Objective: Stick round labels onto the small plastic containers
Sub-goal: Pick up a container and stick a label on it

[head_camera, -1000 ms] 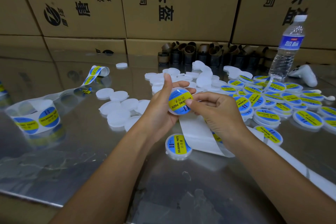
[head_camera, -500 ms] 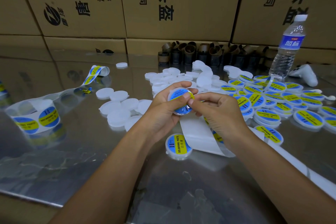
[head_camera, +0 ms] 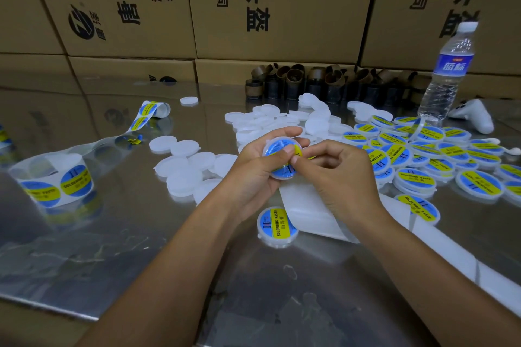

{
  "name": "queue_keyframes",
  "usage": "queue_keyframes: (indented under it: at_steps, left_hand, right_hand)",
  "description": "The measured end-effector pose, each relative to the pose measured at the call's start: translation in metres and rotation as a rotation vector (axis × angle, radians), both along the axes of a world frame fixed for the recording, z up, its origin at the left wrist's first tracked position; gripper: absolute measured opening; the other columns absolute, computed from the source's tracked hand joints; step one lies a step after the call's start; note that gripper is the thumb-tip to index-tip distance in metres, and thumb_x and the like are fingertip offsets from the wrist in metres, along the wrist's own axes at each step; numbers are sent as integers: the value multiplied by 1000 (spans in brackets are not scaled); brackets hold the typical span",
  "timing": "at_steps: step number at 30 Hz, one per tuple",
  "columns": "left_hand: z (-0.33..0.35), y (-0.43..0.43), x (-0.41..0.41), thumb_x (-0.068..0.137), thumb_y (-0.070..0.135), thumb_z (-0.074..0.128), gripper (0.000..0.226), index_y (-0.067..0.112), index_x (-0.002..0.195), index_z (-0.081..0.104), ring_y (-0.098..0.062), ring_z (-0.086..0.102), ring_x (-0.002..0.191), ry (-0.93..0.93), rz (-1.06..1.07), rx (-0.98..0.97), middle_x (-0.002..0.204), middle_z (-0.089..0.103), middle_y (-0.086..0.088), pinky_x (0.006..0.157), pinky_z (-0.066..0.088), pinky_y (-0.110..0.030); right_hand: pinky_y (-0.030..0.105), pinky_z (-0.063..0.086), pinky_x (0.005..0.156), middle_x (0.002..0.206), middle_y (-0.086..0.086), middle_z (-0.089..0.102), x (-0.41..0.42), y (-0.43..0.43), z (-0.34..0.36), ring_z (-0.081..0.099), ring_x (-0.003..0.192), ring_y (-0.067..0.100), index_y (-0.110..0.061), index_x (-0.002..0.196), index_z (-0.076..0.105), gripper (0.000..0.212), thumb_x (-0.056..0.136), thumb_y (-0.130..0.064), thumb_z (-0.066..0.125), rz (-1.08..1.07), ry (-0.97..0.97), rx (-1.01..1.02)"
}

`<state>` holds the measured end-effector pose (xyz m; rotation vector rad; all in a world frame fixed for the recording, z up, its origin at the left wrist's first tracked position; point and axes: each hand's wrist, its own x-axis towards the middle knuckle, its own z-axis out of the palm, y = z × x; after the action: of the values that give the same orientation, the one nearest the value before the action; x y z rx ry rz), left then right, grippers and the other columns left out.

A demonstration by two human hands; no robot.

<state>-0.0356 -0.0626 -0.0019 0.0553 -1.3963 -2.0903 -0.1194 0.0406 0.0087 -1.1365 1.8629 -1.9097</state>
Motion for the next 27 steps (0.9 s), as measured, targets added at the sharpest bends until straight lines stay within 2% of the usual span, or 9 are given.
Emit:
queue_keyframes:
  at_steps: [4, 8, 12, 17, 19, 22, 27]
  left_hand:
    - [2, 1, 0, 80, 15, 55, 28, 10, 106, 63, -17, 68, 88, -6, -11, 20, 90, 71, -5, 84, 56, -27]
    - [4, 2, 1, 82, 21, 52, 30, 9, 108, 62, -17, 70, 91, 2, -23, 50, 91, 73, -4, 81, 56, -27]
    - [5, 3, -1, 89, 18, 47, 26, 9, 109, 60, -19, 69, 97, 17, -9, 76, 100, 73, -5, 83, 56, -30]
    - [4, 4, -3, 96, 13, 41, 25, 7, 111, 58, -19, 68, 99, 52, -26, 118, 104, 72, -3, 84, 56, -33]
    - [4, 3, -3, 97, 11, 38, 25, 6, 112, 58, -18, 68, 99, 62, -37, 138, 104, 72, -3, 82, 57, -32]
    - [4, 4, -3, 94, 13, 41, 25, 6, 112, 58, -16, 68, 100, 60, -34, 137, 105, 72, -2, 79, 56, -26]
    - [5, 5, -5, 83, 18, 50, 31, 8, 110, 59, -14, 68, 98, 76, -32, 142, 103, 73, 0, 76, 56, -25]
  right_hand:
    - [8, 36, 51, 45, -11, 54, 1, -2, -2, 49, 49, 0, -23, 66, 64, 15, 76, -16, 75, -41, 148, -13]
    - [9, 36, 51, 48, -10, 55, 0, -3, -4, 50, 51, -1, -24, 69, 63, 14, 77, -19, 74, -60, 202, -4]
    - [11, 38, 54, 54, -8, 58, 1, -5, -6, 53, 56, 1, -25, 72, 62, 14, 78, -20, 73, -91, 267, -11]
    - [10, 41, 59, 58, -14, 60, 2, -6, -10, 58, 63, 1, -28, 76, 61, 15, 78, -19, 73, -145, 372, -59]
    - [15, 42, 64, 58, -16, 57, 3, -6, -10, 58, 66, 3, -25, 79, 60, 14, 80, -17, 72, -163, 459, -64]
    - [31, 42, 72, 64, -13, 55, 4, -8, -12, 56, 68, 12, -22, 85, 55, 12, 86, -15, 65, -161, 562, -39]
    - [37, 40, 76, 76, -2, 55, 6, -11, -14, 55, 78, 28, -11, 94, 53, 6, 91, -14, 56, -157, 624, 21]
